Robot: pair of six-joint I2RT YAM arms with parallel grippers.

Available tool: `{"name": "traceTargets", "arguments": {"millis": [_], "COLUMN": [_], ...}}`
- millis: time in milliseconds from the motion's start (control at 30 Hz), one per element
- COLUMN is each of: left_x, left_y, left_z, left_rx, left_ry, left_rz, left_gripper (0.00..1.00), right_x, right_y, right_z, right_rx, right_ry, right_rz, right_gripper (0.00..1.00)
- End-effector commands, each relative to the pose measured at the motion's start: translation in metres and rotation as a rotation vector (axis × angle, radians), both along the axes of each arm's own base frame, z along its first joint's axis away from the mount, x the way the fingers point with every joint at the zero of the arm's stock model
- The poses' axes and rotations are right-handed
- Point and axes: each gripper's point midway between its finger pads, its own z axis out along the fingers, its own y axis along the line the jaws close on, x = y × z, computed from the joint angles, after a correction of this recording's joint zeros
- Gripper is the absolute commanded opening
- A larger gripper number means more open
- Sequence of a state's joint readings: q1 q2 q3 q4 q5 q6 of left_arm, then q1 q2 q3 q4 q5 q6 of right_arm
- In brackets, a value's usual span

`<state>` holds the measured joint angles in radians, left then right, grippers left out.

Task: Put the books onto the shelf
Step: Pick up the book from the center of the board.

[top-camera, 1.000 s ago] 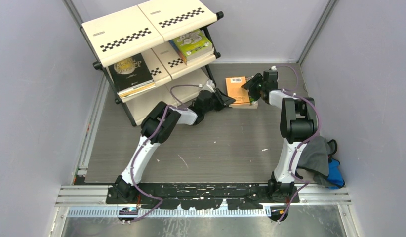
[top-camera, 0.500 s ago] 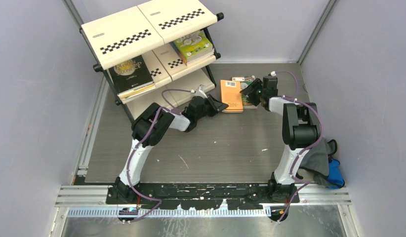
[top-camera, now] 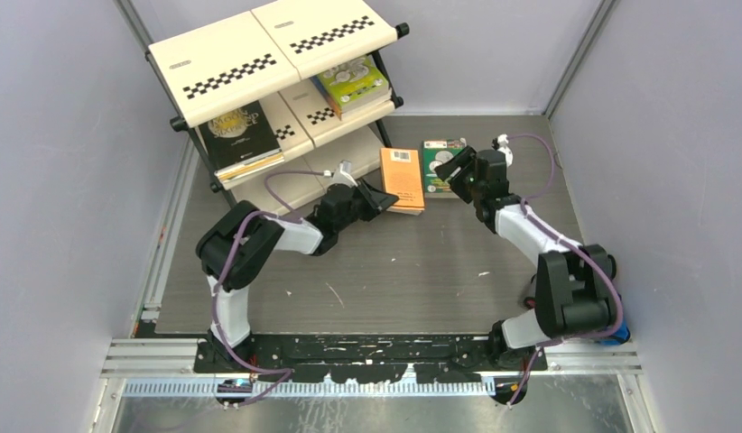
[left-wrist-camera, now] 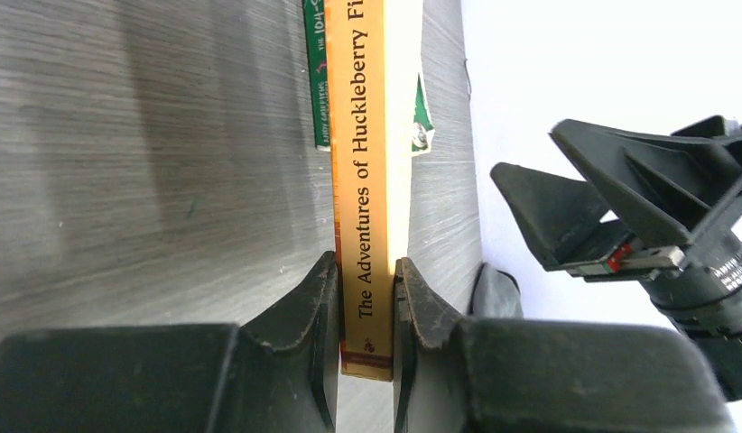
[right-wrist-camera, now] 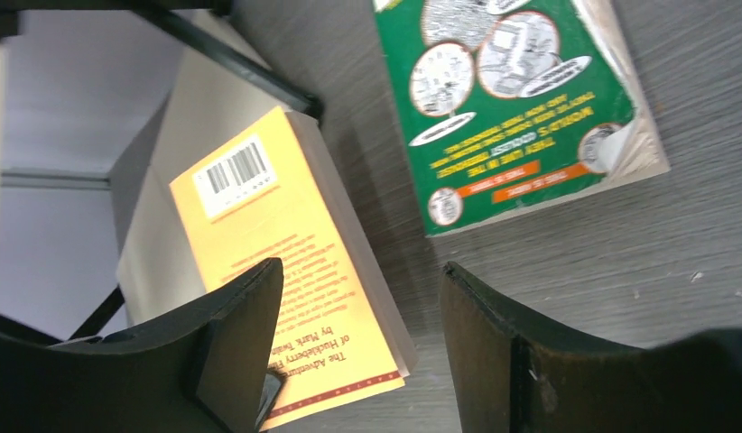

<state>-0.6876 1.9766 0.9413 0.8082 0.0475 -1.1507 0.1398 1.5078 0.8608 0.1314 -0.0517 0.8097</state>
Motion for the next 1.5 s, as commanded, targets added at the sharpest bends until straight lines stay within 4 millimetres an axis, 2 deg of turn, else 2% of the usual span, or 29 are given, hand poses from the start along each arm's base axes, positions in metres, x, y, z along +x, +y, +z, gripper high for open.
{"name": "traceTargets", "arguments": {"millis": [0,133,300,500,600,733,833,1000,1133,1467], "left_x": [-0.006,-0.017,-0.018,-0.015,-0.018,-0.019,-0.019,-0.025,-0.027,-0.035], "left_y": [0.008,0.016,0.021,0.030,0.037,0.053,0.054,0.047,0.054,0.063], "left_z": [0.081,0.093,0.112,0.128,0.134,0.171,0.192,0.187,0.182,0.176], "left_rx": [-0.127,-0.152,-0.185,-0.180,-0.169,-0.136,-0.150,-0.154,-0.166,-0.219], "left_ry": [-0.142,-0.132,-0.143,-0.162,-0.141,-0.159,-0.166,-0.135,-0.112,-0.054], "left_rz": [0.033,0.035,0.063,0.100,0.125,0.186,0.205,0.219,0.253,0.280], "left_gripper": [0.00,0.00,0.00,0.00,0.00,0.00,0.00,0.00,0.00,0.00], "right_x": [-0.018,-0.041,-0.062,-0.068,-0.068,-0.071,-0.072,-0.080,-0.092,-0.112], "right_y": [0.001,0.006,-0.005,-0.008,-0.004,-0.003,-0.002,0.002,0.010,0.029], "right_z": [0.031,0.050,0.069,0.067,0.069,0.077,0.090,0.093,0.094,0.079], "right_rx": [-0.037,-0.045,-0.031,0.029,0.122,0.148,0.181,0.256,0.278,0.350], "right_ry": [-0.062,-0.091,-0.138,-0.146,-0.148,-0.105,-0.110,-0.102,-0.086,-0.057], "right_rz": [-0.064,-0.097,-0.145,-0.191,-0.223,-0.247,-0.261,-0.267,-0.233,-0.186], "right_gripper": [0.69,0.71,0.72,0.73,0.73,0.73,0.73,0.75,0.77,0.80]}}
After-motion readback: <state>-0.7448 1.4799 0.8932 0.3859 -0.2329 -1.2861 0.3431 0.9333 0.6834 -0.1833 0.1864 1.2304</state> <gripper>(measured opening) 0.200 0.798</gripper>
